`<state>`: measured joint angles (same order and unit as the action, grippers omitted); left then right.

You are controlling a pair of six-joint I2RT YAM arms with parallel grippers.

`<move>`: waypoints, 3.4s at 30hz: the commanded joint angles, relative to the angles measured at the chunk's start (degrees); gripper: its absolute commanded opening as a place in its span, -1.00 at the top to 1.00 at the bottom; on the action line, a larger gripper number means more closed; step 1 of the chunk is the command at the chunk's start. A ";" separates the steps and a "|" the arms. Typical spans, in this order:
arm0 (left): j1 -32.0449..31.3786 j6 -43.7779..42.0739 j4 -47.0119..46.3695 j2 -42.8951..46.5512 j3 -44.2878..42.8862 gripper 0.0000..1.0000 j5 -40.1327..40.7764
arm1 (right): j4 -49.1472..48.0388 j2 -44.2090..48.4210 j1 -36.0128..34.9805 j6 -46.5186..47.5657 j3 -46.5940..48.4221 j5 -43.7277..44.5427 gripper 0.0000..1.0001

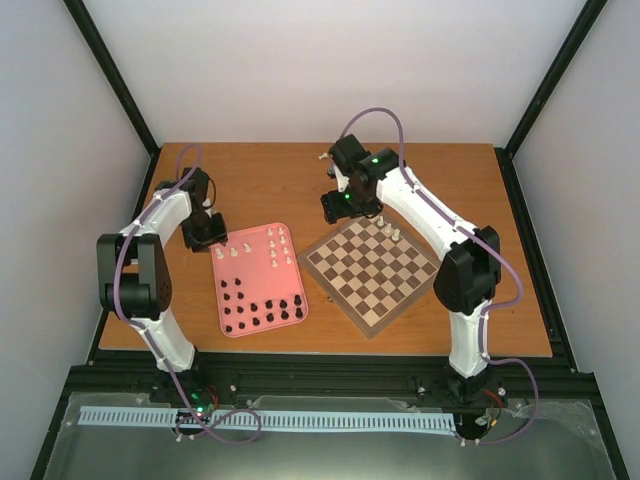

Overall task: Set up the chess pieces on the board
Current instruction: Pick up the chess piece from the storage box, then place the chess piece on the chessboard.

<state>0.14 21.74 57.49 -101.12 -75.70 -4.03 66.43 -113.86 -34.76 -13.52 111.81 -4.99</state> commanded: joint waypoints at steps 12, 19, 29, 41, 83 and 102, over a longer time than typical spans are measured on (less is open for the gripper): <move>-0.14 1.21 -2.19 -4.93 0.93 0.11 -0.45 | 0.45 -2.28 -0.41 0.60 0.39 -0.01 -0.60; -0.07 0.94 -2.82 -7.07 0.46 0.29 -0.60 | 0.63 -2.68 -0.39 0.60 0.46 0.18 -0.60; -0.13 0.14 -1.78 -8.37 -2.39 0.47 -0.66 | 0.90 -3.20 -0.39 0.60 0.61 0.25 -0.60; -0.10 -0.45 -1.72 -9.58 -3.19 0.68 -1.26 | 1.16 -3.29 -0.39 0.39 0.35 0.34 -0.60; -44.84 -3.65 20.57 -29.91 -50.22 0.83 -5.42 | -0.42 14.30 18.73 0.39 -13.67 5.36 -0.61; -46.96 -4.01 19.58 -35.42 -51.97 -0.06 -4.08 | -1.52 16.95 19.68 1.66 -18.76 4.46 -0.62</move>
<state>-46.41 18.02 76.53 -137.03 -125.38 -8.19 65.71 -99.79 -15.70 -12.03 94.00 -0.73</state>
